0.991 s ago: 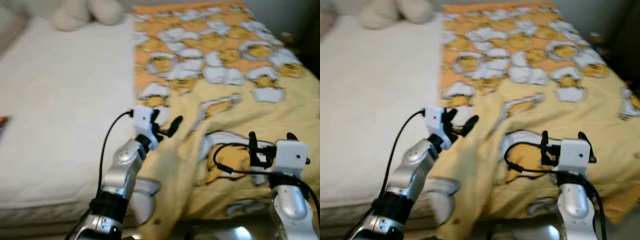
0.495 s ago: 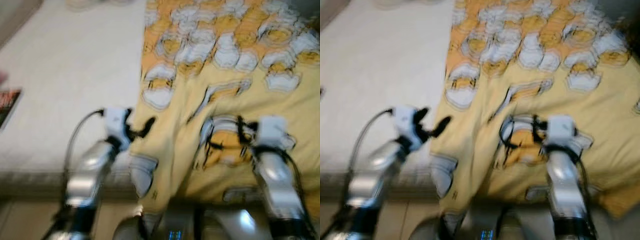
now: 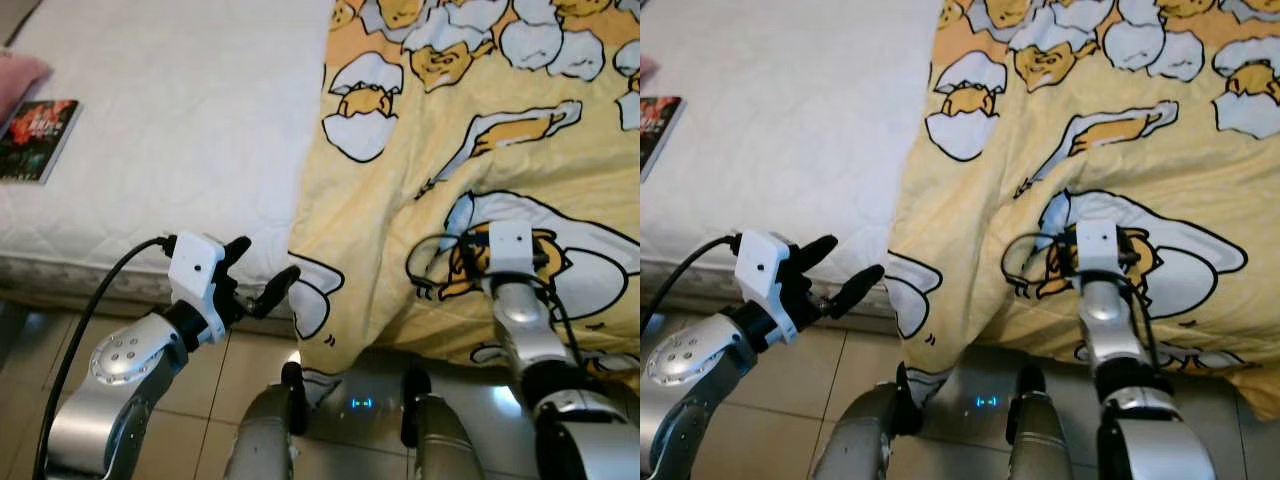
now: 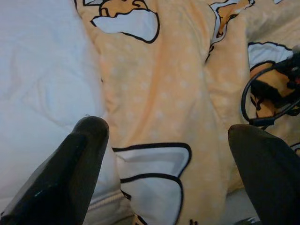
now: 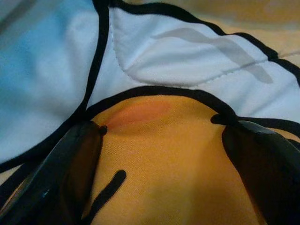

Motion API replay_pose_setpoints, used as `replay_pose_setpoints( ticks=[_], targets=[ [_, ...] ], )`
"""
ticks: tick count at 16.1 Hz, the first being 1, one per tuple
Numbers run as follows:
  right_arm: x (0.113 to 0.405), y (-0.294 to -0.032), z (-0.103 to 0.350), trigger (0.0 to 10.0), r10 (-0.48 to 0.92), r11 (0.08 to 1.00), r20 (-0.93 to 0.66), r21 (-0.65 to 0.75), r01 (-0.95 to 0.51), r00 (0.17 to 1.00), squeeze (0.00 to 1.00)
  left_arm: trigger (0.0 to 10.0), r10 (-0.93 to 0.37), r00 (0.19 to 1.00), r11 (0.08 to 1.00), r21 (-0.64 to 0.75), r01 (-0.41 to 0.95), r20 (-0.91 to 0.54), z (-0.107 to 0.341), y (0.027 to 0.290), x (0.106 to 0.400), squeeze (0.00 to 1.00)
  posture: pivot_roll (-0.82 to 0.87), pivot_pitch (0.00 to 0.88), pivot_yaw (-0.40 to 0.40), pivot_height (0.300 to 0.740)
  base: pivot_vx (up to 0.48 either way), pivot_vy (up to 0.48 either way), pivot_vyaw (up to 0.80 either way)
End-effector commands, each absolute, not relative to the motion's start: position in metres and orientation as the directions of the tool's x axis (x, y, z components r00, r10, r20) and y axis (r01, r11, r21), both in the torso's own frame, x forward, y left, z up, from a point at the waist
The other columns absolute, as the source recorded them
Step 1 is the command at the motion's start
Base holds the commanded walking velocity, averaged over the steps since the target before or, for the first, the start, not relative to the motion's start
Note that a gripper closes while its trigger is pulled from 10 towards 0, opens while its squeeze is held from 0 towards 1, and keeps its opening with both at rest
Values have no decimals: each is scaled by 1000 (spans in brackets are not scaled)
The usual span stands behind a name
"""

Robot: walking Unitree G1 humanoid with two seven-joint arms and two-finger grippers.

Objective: Clean up the room

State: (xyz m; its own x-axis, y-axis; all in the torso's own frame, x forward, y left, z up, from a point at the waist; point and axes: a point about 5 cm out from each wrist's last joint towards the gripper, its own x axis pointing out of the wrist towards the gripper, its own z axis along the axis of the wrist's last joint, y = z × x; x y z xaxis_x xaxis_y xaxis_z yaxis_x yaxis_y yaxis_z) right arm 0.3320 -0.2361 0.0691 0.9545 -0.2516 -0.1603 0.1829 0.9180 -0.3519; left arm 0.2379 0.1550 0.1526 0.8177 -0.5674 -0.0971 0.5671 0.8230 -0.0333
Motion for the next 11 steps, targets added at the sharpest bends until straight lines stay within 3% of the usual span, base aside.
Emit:
replay_pose_setpoints(
  ticks=[1,3,7,11],
  targets=[
    [304,-250,30,10000,-306,905,-327,-392,167,894,0,10000,-573,812,819,-48,572,-112,153,156,233,0,232,429,139,739,0,0,0],
    [282,-273,17,10000,-360,881,-365,-437,183,859,0,10000,-698,708,715,-49,697,-109,158,136,220,0,208,424,136,739,0,0,0],
    [254,-306,10,10000,-442,843,-358,-478,246,822,0,10000,-736,665,676,-74,733,-127,154,127,219,0,167,409,138,739,0,0,0],
    [210,-317,-14,10000,-483,826,-414,-507,246,772,0,10000,-754,643,655,-84,751,-132,151,123,220,0,141,394,131,739,0,0,0]
  ],
)
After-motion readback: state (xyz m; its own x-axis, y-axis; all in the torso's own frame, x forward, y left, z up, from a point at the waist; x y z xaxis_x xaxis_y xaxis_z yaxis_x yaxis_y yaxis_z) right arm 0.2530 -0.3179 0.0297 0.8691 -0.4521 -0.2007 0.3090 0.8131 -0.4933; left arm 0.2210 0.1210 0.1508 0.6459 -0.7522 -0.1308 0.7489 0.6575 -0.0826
